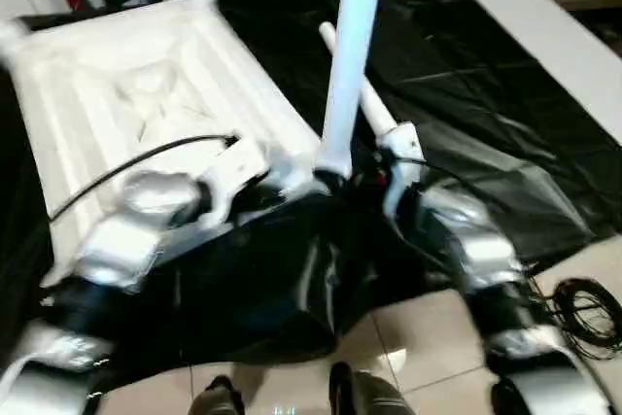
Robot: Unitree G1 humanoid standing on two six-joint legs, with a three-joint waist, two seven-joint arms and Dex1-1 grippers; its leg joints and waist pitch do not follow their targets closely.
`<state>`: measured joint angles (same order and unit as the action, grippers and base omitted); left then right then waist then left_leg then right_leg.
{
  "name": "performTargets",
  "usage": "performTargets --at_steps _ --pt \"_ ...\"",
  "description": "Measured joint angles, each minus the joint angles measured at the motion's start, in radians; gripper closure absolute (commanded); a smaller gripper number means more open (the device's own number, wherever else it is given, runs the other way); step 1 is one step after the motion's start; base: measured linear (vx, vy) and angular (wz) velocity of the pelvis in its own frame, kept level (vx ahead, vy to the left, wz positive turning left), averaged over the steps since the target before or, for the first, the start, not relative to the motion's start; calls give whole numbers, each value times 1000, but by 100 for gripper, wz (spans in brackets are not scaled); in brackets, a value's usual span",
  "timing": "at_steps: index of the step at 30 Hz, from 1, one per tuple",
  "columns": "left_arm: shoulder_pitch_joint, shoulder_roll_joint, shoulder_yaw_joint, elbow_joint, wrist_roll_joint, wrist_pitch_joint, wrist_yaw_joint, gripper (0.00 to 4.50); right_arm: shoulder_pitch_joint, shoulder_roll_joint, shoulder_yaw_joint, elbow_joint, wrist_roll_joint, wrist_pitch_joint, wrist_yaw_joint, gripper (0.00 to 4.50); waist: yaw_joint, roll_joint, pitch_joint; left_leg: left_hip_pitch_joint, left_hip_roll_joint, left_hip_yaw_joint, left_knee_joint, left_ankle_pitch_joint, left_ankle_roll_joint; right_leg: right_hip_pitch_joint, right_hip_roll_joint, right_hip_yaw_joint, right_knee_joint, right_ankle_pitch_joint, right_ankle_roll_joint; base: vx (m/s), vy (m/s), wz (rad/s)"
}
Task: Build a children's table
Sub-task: Rotate leg to tighten
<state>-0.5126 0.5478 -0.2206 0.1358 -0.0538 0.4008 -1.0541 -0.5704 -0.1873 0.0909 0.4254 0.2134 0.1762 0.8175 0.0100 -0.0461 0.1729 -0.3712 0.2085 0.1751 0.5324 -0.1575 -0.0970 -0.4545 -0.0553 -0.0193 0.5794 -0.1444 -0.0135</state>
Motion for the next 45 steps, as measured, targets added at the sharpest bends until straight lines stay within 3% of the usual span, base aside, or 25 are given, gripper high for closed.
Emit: performTargets --at_steps 3,6,8,9,13,28,29,31,45 --pt "23 39 -1 -31 -30 -14 -86 450 27 -41 32 -69 26 21 103 61 18 0 0 -2 -1 3 -1 -3 5 0 -1 1 -1 -6 -5 82 22 2" --pt "36 59 -4 -47 -44 -20 -122 450 34 -67 48 -98 32 35 159 61 24 0 0 -3 -2 6 1 -7 10 0 -2 3 -2 -9 -9 35 17 1" --pt "42 77 -4 -48 -59 -29 -137 450 45 -93 55 -132 39 49 190 61 24 0 0 -2 -2 7 2 -7 11 0 -2 4 -2 -9 -9 0 0 0" --pt "43 79 -3 -47 -61 -30 -140 422 48 -99 56 -137 42 52 195 61 24 0 0 -2 -2 7 2 -7 11 0 -2 4 -2 -9 -9 0 0 0" --pt "43 71 -3 -37 -58 -34 -140 392 48 -100 66 -138 41 52 196 53 23 0 0 1 -1 7 4 -6 10 0 -2 4 1 -9 -9 0 0 0" --pt "30 54 -21 14 -37 -111 -131 392 50 -103 76 -138 24 39 196 53 22 0 0 2 -1 7 17 -6 9 1 -2 5 15 -9 -8 0 0 0" --pt "30 54 -21 17 -37 -111 -131 420 51 -104 77 -137 19 36 195 53 22 0 0 2 -1 6 18 -6 9 1 -2 5 16 -9 -8 0 0 0" --pt "30 56 -22 19 -37 -106 -131 427 51 -107 79 -132 11 30 195 53 21 0 0 2 -1 6 19 -6 9 1 -2 6 16 -9 -8 0 0 0" --pt "33 64 -21 16 -49 -83 -150 442 13 -105 114 21 -54 -94 197 53 23 0 0 1 -1 6 22 -6 9 1 -3 6 18 -8 -8 0 0 0"
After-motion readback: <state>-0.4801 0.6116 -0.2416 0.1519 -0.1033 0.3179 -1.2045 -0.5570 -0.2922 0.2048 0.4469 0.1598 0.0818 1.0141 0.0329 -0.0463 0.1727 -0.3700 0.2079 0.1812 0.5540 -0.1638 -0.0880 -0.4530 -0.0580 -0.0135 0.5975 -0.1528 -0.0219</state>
